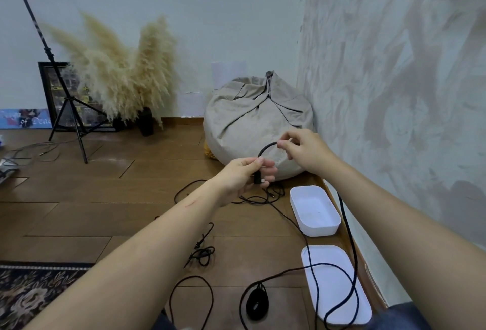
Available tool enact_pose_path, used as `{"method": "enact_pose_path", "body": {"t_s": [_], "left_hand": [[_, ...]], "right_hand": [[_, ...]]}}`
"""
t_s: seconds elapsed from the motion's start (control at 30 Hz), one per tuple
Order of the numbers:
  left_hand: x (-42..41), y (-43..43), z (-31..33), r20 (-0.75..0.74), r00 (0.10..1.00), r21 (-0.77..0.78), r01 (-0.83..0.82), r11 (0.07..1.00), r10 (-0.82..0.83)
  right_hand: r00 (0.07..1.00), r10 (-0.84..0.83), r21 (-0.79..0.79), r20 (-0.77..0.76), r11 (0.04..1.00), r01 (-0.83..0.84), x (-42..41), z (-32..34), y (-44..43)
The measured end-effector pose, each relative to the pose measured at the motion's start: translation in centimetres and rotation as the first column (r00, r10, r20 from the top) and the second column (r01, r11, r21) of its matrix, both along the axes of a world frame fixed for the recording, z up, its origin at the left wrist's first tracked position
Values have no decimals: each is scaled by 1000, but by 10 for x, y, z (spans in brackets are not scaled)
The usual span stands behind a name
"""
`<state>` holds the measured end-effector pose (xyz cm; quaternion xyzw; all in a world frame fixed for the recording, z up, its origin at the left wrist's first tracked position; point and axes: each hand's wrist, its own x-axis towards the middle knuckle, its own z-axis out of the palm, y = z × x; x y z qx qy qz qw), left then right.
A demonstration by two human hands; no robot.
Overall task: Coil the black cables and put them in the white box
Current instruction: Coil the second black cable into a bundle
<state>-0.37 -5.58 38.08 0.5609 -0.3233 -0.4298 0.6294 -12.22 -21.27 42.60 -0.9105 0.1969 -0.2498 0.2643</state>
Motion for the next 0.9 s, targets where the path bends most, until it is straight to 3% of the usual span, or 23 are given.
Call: {"method": "enact_pose_path", "body": {"t_s": [0.17, 0.3, 0.6, 0.9], "left_hand": [[-2, -2, 10, -21, 998, -16, 55, 998, -55], [-4, -5, 9, -31, 999, -22, -31, 999, 31], [-1, 5, 4, -63, 997, 42, 40, 998, -37], [-12, 2, 18, -59, 994, 47, 95, 994, -92]], "right_hand": [[995, -69, -9, 76, 997, 70, 2, 0, -3], [992, -55, 37, 115, 998, 51, 2, 1, -2], [995, 92, 78, -47, 993, -88, -5, -2, -2], [981, 29, 108, 194, 993, -51, -3, 3, 0]]}}
